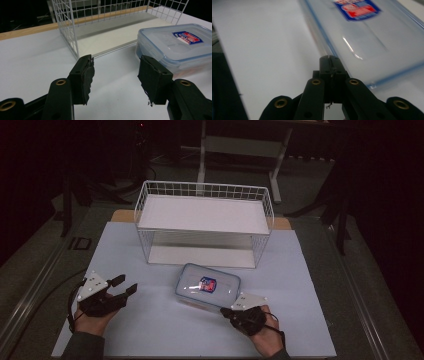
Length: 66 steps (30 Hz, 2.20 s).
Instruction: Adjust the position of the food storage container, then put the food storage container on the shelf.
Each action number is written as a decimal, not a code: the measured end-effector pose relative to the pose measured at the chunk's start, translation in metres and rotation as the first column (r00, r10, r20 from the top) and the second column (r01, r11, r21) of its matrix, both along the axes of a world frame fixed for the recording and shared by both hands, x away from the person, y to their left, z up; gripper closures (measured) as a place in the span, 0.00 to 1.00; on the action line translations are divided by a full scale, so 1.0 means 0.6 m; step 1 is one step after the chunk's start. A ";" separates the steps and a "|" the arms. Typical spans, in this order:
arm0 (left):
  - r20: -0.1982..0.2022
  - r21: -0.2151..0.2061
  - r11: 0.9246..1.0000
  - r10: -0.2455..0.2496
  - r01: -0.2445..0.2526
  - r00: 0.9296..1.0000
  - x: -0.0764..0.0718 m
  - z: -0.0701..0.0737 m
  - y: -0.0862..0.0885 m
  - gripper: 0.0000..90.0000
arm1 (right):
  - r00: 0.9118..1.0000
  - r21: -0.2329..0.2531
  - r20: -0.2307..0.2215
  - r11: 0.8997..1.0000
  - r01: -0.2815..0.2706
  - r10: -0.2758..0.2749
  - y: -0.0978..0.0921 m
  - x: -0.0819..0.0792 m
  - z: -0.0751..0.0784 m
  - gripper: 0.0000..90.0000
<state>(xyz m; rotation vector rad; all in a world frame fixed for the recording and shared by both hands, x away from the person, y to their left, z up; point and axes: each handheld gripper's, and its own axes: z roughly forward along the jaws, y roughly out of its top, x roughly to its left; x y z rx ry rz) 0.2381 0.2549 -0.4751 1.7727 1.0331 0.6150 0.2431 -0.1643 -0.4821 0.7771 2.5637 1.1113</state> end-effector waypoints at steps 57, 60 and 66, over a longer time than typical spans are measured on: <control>-0.340 -0.205 0.968 -0.211 0.147 0.917 0.137 -0.033 -0.180 0.29 | 0.907 0.268 -0.336 0.898 0.349 -0.253 -0.094 0.151 -0.013 0.25; -0.358 -0.232 0.962 -0.221 0.143 0.907 0.146 -0.039 -0.185 0.27 | 0.900 0.262 -0.359 0.898 0.352 -0.248 -0.091 0.155 -0.019 0.21; -0.402 -0.256 0.957 -0.236 0.139 0.885 0.161 -0.054 -0.195 0.25 | 0.886 0.241 -0.404 0.909 0.341 -0.226 -0.083 0.163 -0.030 0.16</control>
